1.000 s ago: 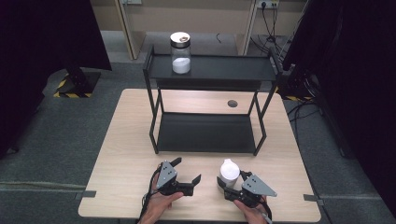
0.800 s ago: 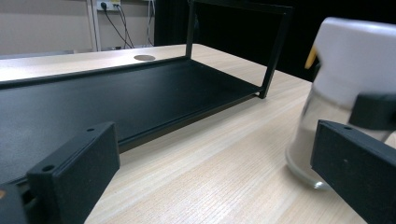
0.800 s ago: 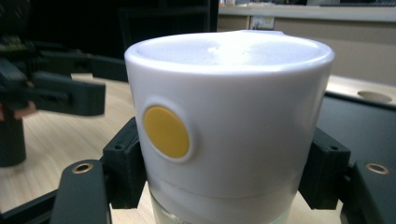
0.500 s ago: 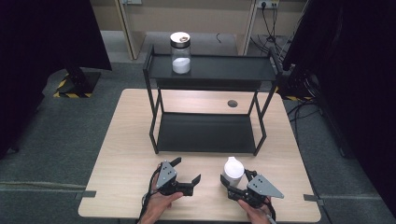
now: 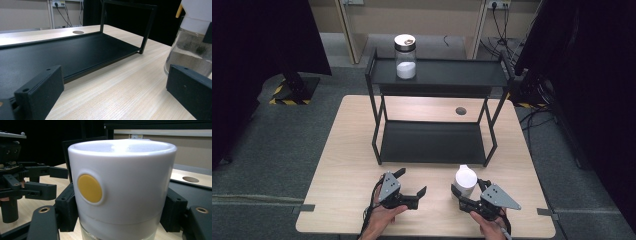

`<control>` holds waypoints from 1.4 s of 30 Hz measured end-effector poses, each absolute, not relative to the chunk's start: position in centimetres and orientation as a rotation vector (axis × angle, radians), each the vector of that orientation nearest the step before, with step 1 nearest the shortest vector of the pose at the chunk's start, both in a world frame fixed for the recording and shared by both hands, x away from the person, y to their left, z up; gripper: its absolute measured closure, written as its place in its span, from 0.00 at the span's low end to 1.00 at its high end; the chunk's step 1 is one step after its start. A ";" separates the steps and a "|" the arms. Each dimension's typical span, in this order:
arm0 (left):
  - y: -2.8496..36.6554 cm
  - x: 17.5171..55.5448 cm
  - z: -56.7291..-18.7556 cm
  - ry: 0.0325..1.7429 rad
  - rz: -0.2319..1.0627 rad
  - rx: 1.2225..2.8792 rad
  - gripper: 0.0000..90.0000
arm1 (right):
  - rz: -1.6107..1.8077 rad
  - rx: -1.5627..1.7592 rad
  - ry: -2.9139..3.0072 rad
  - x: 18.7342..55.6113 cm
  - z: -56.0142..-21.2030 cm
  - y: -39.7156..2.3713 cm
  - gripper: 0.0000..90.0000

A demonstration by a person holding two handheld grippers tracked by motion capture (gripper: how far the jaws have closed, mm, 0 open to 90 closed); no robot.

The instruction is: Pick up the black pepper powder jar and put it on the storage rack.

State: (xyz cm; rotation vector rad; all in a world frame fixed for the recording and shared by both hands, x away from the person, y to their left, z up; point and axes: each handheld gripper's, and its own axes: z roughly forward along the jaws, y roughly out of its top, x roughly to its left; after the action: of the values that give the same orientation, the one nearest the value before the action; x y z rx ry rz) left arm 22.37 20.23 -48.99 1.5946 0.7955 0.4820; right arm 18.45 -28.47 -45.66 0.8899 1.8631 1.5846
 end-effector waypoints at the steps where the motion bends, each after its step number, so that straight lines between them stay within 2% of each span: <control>1: 20.2 22.4 -49.0 0.796 0.482 1.594 0.01 | 1.583 0.891 1.864 18.5 -45.6 -28.5 0.34; 20: 20.3 22.4 -49.0 0.796 0.483 1.591 0.01 | 1.592 0.845 1.859 19.9 -42.0 -28.6 0.34; 42: 20.3 22.4 -49.0 0.795 0.479 1.591 0.01 | 1.615 0.744 1.885 23.4 -34.4 -27.7 0.34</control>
State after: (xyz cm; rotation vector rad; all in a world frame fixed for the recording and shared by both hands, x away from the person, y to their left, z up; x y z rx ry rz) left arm 22.42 20.35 -49.00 1.5906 0.7954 0.4794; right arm 23.39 -27.66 -34.38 0.7436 1.8847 1.6145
